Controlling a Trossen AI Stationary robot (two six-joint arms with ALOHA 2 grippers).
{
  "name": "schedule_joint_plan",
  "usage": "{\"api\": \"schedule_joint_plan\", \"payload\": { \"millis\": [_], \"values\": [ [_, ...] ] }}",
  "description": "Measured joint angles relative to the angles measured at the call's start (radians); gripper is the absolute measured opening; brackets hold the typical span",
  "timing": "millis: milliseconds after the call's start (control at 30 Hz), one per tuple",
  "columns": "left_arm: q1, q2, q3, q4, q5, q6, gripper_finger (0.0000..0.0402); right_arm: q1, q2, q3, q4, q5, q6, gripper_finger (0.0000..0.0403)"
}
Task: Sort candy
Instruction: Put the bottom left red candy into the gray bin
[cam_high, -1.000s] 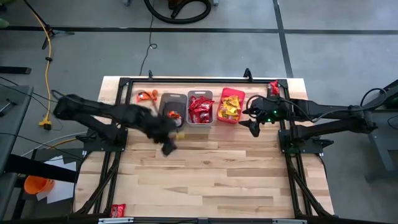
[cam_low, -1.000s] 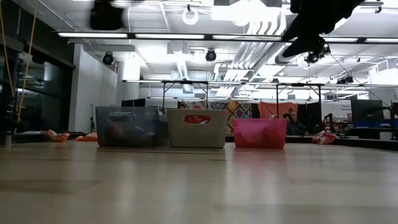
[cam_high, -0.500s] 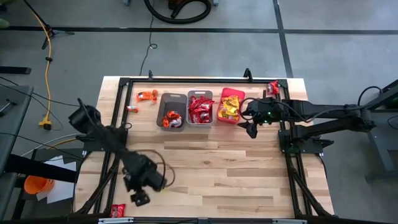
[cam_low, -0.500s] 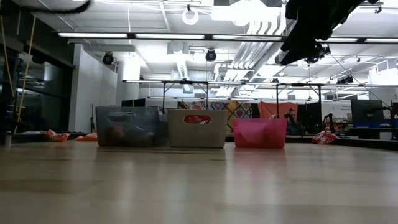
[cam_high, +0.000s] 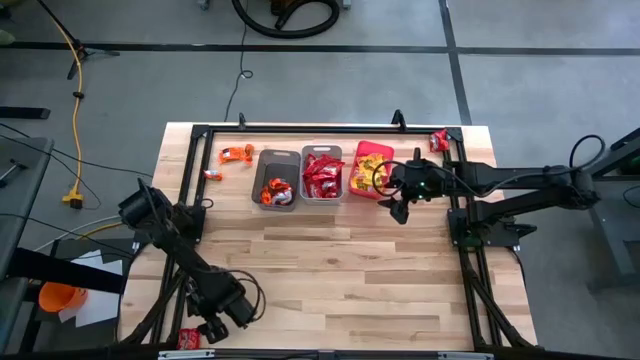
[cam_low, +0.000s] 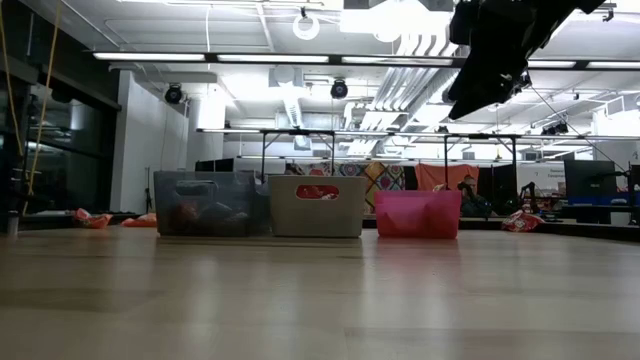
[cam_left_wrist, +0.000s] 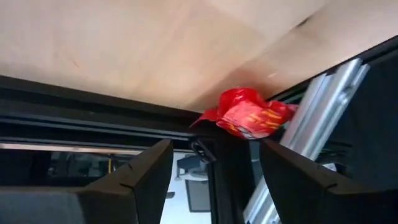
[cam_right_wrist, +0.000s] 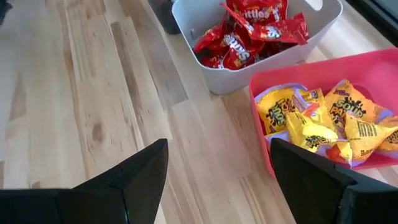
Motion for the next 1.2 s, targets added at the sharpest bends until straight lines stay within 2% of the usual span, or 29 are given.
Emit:
{"api": "schedule_joint_plan", "payload": {
  "millis": [267,600,733,800,867,1000,1033,1200],
  "values": [
    [-0.044,0.039,0.001,0.162,0.001,-0.092,0.0227,0.000,0.043,0.000,0.017,0.000,0.000,0.0277],
    [-0.088,0.106,0.001,0.172,-0.032,-0.122,0.0227,0.000,0.051,0.000,0.031,0.000,0.020,0.0277],
    [-0.088,0.118,0.001,0.183,-0.037,-0.087,0.0218,0.000,0.051,0.000,0.033,0.000,0.019,0.0277],
    [-0.084,0.118,0.001,0.203,-0.036,-0.061,0.0194,0.000,0.051,0.000,0.033,0.000,0.020,0.0277],
    [-0.080,0.116,0.001,0.216,-0.037,-0.040,0.0154,0.000,0.051,0.000,0.033,0.000,0.019,0.0277],
    [-0.059,0.108,0.001,0.222,-0.034,0.034,0.0032,0.000,0.051,0.000,0.033,0.000,0.018,0.0277],
    [-0.049,0.098,0.001,0.222,-0.034,0.053,0.0017,0.000,0.051,0.000,0.033,0.000,0.017,0.0277],
    [0.034,-0.010,0.001,0.154,-0.038,0.214,0.0004,0.000,0.051,0.000,0.033,0.000,0.016,0.0277]
  ]
}}
